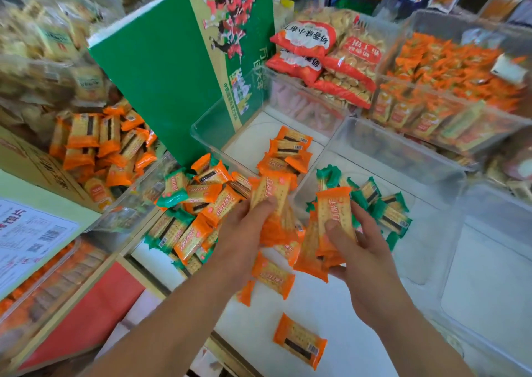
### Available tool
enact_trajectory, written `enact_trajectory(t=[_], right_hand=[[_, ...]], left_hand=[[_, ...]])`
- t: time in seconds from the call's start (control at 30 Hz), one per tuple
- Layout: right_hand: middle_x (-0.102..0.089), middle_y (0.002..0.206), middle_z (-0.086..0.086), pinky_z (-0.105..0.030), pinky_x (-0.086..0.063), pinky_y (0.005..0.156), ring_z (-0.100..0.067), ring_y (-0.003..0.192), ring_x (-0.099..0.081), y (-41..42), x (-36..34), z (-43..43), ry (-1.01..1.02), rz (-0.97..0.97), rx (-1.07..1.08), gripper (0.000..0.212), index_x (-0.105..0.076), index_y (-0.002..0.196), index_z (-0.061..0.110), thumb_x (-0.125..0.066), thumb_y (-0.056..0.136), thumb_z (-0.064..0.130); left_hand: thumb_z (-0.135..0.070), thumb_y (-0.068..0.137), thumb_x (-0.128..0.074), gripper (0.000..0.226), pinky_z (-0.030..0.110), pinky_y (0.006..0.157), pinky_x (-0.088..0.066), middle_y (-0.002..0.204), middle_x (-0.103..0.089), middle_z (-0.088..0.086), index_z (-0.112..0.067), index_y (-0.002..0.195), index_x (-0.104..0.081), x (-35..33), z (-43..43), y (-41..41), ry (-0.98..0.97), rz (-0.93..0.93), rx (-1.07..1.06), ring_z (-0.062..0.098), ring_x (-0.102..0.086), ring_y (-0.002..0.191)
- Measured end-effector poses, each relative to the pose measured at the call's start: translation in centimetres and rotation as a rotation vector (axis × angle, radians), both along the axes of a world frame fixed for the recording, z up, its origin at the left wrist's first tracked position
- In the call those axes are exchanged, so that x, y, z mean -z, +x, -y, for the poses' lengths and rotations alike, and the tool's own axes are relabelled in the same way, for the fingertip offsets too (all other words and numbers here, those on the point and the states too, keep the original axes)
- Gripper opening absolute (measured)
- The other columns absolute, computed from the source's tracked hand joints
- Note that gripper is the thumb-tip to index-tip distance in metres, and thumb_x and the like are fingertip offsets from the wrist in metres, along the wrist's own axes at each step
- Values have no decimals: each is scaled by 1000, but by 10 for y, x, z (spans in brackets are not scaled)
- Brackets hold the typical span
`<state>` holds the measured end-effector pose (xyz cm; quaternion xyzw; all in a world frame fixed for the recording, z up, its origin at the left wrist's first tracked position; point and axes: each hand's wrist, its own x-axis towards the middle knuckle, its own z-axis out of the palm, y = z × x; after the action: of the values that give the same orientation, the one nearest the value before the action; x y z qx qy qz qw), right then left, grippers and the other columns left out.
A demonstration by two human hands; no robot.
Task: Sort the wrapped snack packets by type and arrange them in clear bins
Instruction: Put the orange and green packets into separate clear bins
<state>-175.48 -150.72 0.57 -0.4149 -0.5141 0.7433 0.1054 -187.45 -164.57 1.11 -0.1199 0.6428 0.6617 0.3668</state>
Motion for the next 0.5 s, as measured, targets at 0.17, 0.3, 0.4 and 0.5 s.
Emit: enact_trajectory(t=[0.17, 0.3, 0.4, 0.5], right_hand=[[-76, 111, 1, -49, -63, 79, -21, 90, -77, -66, -20, -22, 101, -1, -21, 50, -56, 135, 43, -76, 91, 31], [-76, 108, 2, -37, -63, 67, -18, 83, -77, -118, -18, -31, 140, 73, -71, 50, -53, 134, 41, -76, 90, 40], [-69, 122, 4, -46, -60, 87, -22, 100, -73, -154, -8, -31, 234, 154, -74, 63, -52, 137, 40, -78, 80, 49], [-59, 132, 4, -45, -53, 100, -24, 113, -64, -175, -6, -27, 398, 250, -210, 63, -51, 143, 28, -73, 86, 44]], left_hand=[[-64, 77, -79, 66, 45, 91, -59, 118, -72, 3, -18, 122, -64, -8, -45, -84, -154, -168, -41, 25, -71, 103], [-57, 90, -70, 40, 34, 90, -48, 100, -60, -10, -22, 104, -60, -9, -51, -95, -186, -231, -11, 11, -60, 92], [-42, 96, -69, 26, 32, 93, -50, 113, -66, -7, -25, 115, -66, 6, -35, -90, -155, -233, -47, 12, -63, 102], [-23, 96, -69, 23, 37, 96, -57, 115, -70, 5, -18, 118, -69, 19, -4, -86, -152, -177, -122, 22, -67, 105]])
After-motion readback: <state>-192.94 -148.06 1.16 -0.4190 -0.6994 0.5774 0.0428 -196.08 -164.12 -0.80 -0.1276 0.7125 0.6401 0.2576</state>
